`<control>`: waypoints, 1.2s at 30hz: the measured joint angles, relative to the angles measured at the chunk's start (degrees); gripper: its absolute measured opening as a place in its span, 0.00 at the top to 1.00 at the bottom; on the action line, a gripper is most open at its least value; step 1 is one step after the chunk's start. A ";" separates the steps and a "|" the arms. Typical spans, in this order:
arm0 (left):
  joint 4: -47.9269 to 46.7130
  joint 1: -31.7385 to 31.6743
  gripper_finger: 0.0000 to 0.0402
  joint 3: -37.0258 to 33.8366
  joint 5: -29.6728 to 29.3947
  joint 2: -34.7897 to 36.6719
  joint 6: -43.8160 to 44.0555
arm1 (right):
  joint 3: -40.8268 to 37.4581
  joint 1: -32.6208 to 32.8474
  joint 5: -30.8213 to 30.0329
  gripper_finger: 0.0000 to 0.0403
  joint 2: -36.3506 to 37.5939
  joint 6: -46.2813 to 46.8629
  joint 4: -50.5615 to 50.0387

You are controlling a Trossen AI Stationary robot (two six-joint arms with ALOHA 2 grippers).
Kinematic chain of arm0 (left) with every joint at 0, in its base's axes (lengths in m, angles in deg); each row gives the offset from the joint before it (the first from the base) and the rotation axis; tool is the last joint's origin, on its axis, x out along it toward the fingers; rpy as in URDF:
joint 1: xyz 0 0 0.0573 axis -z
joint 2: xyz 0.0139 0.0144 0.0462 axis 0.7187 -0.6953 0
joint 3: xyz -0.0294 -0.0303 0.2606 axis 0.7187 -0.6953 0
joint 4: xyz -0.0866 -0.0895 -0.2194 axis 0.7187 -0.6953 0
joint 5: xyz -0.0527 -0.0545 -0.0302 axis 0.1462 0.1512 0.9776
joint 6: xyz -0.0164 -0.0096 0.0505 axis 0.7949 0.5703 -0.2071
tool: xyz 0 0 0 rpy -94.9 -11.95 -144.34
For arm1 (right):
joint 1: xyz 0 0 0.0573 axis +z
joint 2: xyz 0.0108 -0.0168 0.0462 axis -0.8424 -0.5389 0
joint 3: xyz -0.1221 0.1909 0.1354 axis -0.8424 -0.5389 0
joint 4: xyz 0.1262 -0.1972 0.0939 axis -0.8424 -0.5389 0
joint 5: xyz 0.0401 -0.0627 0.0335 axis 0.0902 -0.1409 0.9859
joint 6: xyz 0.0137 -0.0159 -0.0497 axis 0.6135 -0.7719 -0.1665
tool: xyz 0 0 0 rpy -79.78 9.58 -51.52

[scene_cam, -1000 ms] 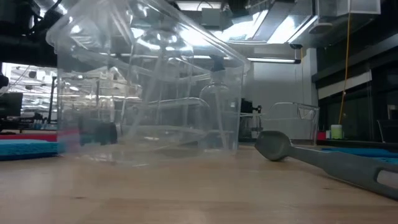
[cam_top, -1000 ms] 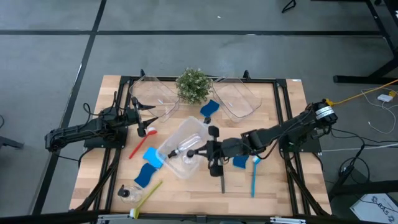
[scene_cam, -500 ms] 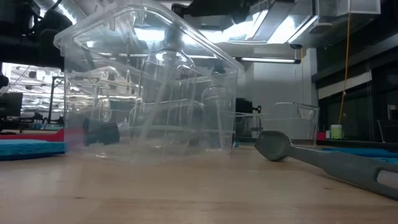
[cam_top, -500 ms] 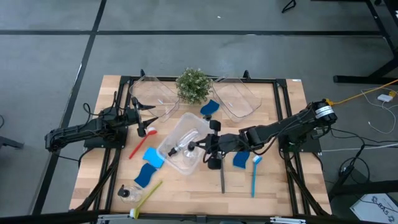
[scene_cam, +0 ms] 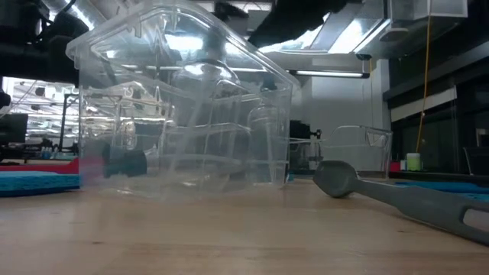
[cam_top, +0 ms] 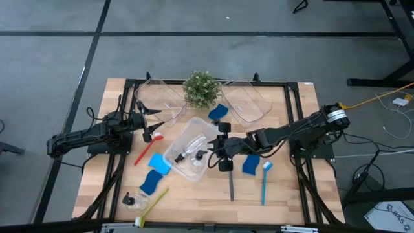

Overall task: Pick & Place Kitchen Sink Supplies
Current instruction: Put the liquid dispenser bottle into the white bin

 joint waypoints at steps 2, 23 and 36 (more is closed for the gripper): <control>0.02 0.00 0.37 0.00 0.00 0.01 0.02 | 0.00 -0.41 -2.57 0.65 0.09 0.28 -1.98; 0.01 0.00 0.37 -0.01 0.00 -0.01 0.00 | 0.02 5.78 3.58 0.80 6.38 7.89 -3.08; -0.02 0.00 0.37 0.00 0.00 0.00 0.02 | 0.02 10.89 6.44 0.99 -5.01 4.82 18.73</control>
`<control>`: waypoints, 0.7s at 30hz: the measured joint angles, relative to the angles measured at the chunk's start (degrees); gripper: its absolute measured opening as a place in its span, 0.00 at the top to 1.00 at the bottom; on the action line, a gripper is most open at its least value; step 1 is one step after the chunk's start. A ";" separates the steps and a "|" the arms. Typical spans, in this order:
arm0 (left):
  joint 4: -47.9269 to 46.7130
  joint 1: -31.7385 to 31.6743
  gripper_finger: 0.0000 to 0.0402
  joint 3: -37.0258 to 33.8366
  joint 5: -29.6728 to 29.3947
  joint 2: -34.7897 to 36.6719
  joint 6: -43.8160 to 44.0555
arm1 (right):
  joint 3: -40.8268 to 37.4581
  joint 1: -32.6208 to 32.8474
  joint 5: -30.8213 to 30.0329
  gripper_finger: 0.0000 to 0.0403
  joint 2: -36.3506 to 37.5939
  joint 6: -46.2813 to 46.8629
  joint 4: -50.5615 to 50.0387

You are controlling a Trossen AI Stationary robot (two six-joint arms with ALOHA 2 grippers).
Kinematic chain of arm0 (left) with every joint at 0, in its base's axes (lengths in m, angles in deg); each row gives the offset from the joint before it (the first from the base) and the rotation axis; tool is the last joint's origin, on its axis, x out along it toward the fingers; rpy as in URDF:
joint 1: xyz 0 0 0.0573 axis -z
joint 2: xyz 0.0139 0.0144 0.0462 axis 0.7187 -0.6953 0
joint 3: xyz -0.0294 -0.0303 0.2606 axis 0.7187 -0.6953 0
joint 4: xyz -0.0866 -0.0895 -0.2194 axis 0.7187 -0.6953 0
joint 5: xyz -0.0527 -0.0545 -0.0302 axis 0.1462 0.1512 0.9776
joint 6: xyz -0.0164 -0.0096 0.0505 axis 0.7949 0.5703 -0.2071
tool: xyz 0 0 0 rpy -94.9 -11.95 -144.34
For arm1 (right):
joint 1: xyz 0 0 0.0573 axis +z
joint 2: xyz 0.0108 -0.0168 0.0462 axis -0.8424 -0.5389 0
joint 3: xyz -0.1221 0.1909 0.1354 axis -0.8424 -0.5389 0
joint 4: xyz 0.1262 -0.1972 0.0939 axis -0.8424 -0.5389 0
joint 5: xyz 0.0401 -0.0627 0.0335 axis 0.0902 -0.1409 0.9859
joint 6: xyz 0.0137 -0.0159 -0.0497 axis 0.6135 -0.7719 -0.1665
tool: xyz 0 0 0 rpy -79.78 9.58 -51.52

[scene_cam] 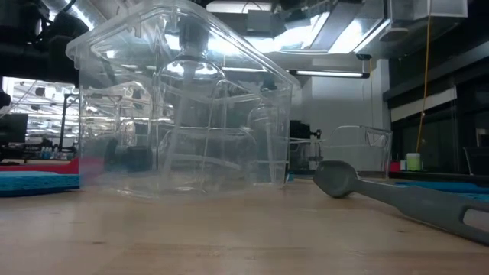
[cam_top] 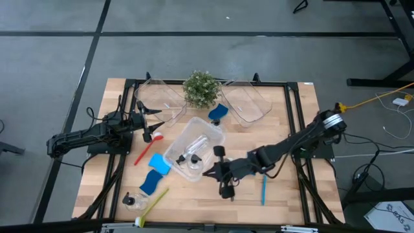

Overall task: Pick & Place Kitchen Sink Supplies
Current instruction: Put the liquid dispenser bottle into the white bin

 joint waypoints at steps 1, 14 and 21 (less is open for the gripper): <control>0.02 0.00 0.37 -0.02 0.00 -0.01 0.00 | 0.00 0.00 -0.12 0.99 -1.00 -0.79 2.36; 0.02 0.00 0.37 0.00 -0.01 -0.01 -0.01 | 0.18 -3.68 -0.62 0.99 -9.99 -2.56 21.75; 0.02 0.00 0.37 0.00 -0.01 0.00 0.00 | 2.35 -4.83 -9.98 0.99 -12.93 -5.03 21.38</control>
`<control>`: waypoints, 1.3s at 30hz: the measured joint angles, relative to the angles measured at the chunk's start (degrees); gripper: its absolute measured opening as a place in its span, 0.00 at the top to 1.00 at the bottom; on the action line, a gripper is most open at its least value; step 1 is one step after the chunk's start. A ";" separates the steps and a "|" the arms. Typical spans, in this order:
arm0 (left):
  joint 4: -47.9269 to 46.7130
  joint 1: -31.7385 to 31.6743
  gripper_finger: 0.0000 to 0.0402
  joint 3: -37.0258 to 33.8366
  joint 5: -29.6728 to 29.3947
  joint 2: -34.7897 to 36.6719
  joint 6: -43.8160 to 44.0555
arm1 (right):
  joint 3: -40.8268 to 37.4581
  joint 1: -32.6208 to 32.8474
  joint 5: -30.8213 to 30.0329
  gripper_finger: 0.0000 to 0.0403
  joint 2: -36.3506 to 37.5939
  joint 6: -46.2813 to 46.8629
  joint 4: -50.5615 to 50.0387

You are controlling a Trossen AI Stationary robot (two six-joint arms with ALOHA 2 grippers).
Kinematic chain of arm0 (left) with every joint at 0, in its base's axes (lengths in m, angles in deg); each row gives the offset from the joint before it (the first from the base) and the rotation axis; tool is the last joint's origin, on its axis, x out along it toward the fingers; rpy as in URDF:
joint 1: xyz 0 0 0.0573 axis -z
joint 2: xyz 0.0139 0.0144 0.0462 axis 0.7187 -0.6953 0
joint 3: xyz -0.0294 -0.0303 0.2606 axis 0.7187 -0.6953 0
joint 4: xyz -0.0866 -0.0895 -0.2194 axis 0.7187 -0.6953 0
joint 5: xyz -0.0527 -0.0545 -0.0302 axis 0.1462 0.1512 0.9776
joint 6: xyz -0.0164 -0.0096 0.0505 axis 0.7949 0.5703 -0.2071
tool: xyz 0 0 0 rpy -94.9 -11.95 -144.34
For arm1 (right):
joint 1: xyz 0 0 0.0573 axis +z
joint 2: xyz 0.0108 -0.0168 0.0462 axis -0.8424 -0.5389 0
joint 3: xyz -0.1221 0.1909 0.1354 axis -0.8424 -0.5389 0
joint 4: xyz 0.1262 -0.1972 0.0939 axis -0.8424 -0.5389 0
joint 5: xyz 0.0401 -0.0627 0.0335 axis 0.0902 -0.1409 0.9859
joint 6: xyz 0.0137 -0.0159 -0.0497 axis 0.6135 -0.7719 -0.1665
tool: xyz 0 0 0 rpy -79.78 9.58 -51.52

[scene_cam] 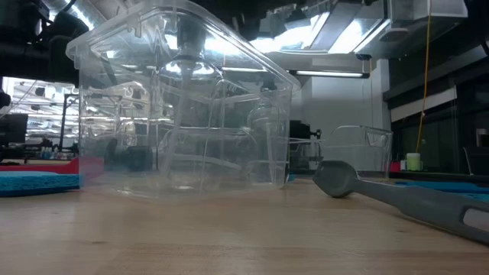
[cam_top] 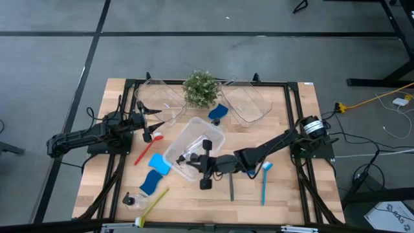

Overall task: Pick & Place Kitchen Sink Supplies
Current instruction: Put the liquid dispenser bottle into the white bin

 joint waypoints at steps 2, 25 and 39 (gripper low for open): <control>0.00 0.00 0.37 -0.02 0.00 -0.01 -0.01 | 0.18 0.03 -3.92 0.99 0.04 -1.25 -0.01; 0.03 0.00 0.37 -0.02 0.01 0.01 -0.01 | 0.23 -7.74 -7.18 0.99 5.76 7.39 -25.41; -0.05 0.00 0.37 -0.01 0.01 -0.01 0.00 | 0.18 -12.13 0.81 0.99 9.10 6.72 -33.78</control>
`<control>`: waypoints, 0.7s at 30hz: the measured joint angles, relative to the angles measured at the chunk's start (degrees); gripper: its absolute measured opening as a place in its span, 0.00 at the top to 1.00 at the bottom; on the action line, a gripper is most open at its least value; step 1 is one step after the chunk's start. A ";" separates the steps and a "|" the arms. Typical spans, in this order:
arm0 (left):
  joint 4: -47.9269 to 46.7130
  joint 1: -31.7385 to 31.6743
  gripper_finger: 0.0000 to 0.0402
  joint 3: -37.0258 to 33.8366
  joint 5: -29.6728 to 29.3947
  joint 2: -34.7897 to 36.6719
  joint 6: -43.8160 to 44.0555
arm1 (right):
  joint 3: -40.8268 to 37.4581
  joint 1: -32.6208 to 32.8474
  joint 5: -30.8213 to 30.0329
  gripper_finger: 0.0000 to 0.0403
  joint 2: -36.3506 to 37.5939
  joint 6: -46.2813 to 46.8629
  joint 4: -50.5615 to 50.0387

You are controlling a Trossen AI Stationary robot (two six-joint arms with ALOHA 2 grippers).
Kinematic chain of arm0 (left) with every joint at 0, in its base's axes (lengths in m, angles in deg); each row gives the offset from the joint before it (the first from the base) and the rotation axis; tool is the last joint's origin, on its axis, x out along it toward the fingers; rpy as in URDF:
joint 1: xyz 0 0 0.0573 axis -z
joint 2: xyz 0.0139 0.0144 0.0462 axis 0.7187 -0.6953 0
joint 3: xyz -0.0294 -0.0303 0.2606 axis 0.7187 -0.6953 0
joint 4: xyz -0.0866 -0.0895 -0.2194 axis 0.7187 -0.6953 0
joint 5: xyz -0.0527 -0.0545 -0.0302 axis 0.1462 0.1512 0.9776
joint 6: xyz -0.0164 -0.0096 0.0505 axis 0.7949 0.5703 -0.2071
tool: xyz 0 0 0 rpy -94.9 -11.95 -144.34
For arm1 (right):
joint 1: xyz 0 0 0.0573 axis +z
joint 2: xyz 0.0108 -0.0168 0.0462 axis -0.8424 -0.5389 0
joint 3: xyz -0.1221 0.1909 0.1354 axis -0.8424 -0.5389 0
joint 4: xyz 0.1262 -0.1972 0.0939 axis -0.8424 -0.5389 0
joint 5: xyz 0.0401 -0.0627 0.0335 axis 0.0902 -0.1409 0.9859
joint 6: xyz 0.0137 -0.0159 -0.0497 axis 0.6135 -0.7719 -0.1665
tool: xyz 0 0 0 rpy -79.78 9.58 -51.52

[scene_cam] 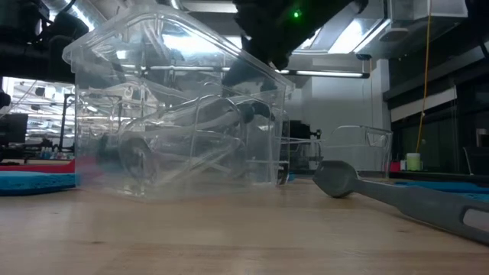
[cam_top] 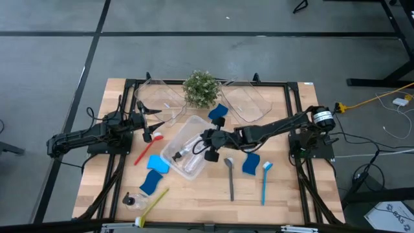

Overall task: Pick & Place Kitchen Sink Supplies
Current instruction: Put the liquid dispenser bottle into the white bin

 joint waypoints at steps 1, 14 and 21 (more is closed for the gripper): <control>0.08 0.00 0.37 0.01 0.00 0.02 -0.01 | 0.00 -0.42 1.38 0.99 0.48 0.04 -0.85; 0.06 0.00 0.37 -0.01 0.00 0.01 -0.02 | 3.79 -11.10 31.62 0.99 7.80 3.02 -13.98; 0.06 0.00 0.37 0.00 0.00 0.01 0.00 | 4.57 -12.27 32.91 0.99 4.16 3.77 -15.16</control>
